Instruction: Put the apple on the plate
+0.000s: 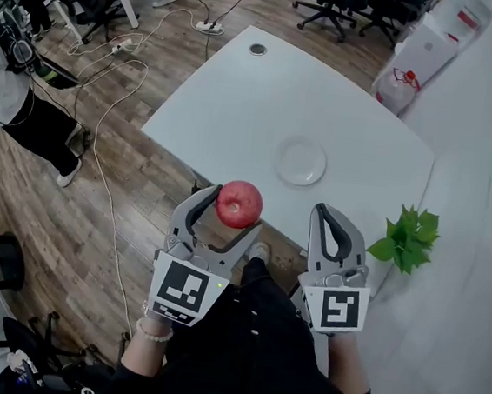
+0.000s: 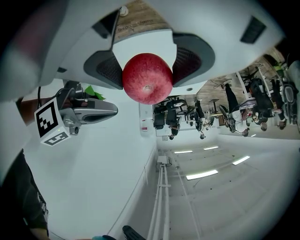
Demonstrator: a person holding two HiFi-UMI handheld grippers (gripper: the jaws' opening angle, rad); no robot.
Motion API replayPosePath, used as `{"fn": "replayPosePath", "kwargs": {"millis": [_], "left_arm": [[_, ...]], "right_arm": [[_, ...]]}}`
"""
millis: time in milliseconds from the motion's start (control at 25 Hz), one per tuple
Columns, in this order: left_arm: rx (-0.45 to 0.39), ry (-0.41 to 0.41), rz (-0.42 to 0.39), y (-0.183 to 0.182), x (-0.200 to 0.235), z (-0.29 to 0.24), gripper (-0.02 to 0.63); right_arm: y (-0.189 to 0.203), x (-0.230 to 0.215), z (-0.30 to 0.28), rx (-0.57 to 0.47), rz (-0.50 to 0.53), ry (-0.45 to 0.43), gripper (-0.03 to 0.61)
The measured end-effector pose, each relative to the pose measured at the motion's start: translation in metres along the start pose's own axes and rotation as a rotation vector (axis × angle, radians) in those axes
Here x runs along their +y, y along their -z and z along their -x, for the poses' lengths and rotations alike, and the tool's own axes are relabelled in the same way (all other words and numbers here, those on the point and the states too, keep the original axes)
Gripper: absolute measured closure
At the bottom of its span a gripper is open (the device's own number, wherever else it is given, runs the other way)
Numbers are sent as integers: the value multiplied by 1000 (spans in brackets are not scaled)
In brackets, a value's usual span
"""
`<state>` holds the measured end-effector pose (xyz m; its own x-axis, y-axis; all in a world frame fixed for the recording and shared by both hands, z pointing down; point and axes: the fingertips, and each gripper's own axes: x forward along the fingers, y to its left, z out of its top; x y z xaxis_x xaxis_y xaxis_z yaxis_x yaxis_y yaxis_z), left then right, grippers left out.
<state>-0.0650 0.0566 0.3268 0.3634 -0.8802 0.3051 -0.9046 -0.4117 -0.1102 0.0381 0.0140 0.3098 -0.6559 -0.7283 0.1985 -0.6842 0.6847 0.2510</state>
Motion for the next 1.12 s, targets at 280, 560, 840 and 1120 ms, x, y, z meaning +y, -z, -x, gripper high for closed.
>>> {"fn": "replayPosePath", "kwargs": {"millis": [280, 560, 840, 1120], "left_arm": [[17, -18, 10, -6, 5, -40, 268], [30, -22, 20, -11, 9, -81, 268], [33, -14, 18, -22, 8, -112, 268], [44, -6, 11, -25, 10, -125, 268]], "right_arm": [[14, -35, -22, 8, -9, -22, 535], [25, -66, -42, 9, -23, -42, 535], [35, -92, -53, 34, -30, -54, 535], [40, -103, -56, 40, -47, -44, 535]]}}
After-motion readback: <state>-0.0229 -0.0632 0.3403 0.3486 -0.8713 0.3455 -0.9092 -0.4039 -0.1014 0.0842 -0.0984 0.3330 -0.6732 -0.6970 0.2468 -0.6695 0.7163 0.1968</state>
